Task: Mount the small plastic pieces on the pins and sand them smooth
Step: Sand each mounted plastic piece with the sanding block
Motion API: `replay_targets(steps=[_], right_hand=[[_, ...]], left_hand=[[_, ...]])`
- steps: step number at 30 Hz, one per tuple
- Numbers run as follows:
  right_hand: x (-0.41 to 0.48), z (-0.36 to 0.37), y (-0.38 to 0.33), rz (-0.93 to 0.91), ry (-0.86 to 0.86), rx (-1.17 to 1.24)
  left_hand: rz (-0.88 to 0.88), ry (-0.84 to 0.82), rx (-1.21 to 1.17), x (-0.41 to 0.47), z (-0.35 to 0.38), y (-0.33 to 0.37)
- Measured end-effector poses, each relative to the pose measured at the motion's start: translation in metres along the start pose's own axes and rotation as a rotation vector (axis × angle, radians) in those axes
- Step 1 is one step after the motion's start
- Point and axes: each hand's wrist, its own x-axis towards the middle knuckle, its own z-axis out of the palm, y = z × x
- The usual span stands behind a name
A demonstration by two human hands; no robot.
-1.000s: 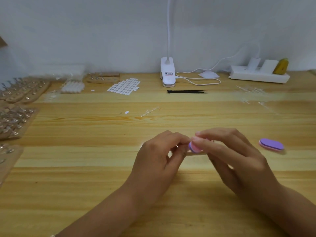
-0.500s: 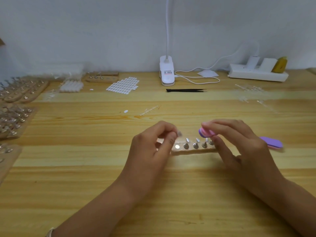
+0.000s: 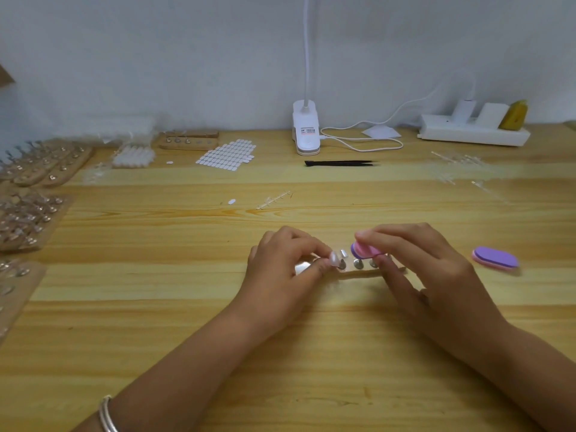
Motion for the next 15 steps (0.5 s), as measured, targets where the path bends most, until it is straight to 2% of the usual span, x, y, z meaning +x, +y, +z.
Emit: replay_targets(steps=[6, 9, 15], right_hand=[[-0.0003, 0.0006, 0.0014, 0.047, 0.004, -0.03], [0.0006, 0.0011, 0.0008, 0.088, -0.009, -0.035], [0.001, -0.0008, -0.0026, 0.044, -0.012, -0.001]], left_hand=[[0.015, 0.04, 0.086, -0.0013, -0.0001, -0.0006], [0.011, 0.001, 0.162, -0.0024, 0.0033, 0.0016], [0.033, 0.0, 0.262, -0.0049, 0.0027, -0.002]])
